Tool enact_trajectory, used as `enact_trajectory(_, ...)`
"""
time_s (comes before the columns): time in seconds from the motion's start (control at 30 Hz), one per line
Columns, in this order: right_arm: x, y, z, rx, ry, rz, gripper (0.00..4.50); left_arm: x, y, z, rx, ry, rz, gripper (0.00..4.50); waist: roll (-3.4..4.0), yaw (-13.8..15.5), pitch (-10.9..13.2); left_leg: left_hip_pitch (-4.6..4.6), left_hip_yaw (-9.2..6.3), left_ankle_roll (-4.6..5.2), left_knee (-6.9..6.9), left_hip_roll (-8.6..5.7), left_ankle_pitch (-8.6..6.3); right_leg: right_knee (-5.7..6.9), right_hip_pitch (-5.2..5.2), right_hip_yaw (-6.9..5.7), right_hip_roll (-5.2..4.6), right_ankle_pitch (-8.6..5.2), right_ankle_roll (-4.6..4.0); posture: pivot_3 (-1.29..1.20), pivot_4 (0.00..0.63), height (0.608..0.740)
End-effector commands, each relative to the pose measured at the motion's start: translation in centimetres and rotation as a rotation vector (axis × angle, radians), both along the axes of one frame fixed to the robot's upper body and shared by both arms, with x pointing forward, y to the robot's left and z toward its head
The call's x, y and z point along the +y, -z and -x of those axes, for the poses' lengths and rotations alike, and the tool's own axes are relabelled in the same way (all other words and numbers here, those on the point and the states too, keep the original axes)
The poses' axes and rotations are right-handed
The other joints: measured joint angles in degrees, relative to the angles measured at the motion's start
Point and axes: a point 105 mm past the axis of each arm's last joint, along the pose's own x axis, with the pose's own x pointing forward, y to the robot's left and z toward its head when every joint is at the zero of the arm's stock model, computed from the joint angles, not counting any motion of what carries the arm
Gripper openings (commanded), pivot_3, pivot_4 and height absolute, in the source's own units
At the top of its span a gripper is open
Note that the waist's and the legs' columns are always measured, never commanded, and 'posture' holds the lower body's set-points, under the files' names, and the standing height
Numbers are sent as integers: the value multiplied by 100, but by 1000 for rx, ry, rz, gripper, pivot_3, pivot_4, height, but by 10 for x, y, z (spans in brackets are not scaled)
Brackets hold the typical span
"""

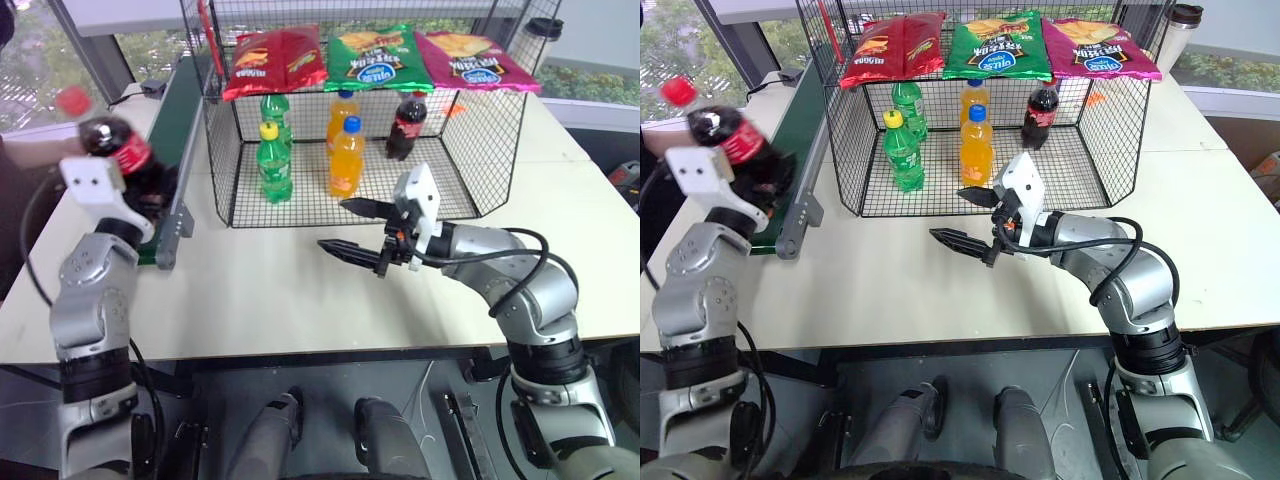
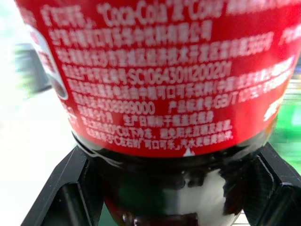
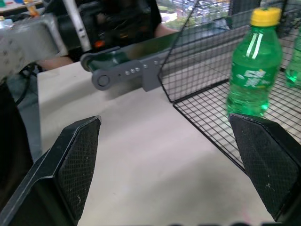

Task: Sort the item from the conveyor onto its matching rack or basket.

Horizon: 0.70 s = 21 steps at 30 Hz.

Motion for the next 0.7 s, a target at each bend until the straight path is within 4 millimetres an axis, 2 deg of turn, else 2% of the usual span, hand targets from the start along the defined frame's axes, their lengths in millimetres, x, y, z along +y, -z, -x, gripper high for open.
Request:
enact_trajectory(0.03,-3,-23,5,-72,-10,-29,4500,-54,-15,16,-25,354,-103,3003,0,-27,0,0,1,0,-1,0,0,-3,1,2,-1,0,0,0,150,738)
enact_trajectory(0.2,-5,-31,3,-82,6,-47,4500,-92,-8,30,24,632,-192,3003,4,-69,2,0,2,1,-15,8,-1,1,-13,7,-2,-1,-2,0,150,738)
enact_trajectory(0.33,-9,-41,0,-87,44,-95,4500,-135,24,41,64,829,-338,3003,4,-31,2,0,2,0,-14,10,0,1,-10,7,-3,-1,-4,0,150,738)
enact_trajectory(0.43,-10,-45,1,-87,49,-105,4500,-159,47,44,70,882,-362,3003,4,-13,2,-1,3,1,-13,5,-1,-14,-2,8,-8,0,-4,0,150,738)
enact_trajectory(0.53,-8,-47,5,-86,45,-110,4500,-179,61,45,44,905,-382,3003,4,-16,3,-7,3,4,-12,4,-2,-23,-3,9,-10,0,-3,0,150,738)
enact_trajectory(0.7,-7,-49,10,-85,35,-107,4500,-198,58,38,-23,905,-381,3003,5,-27,3,-7,1,5,-13,7,-2,-17,-7,7,-8,1,-3,0,150,738)
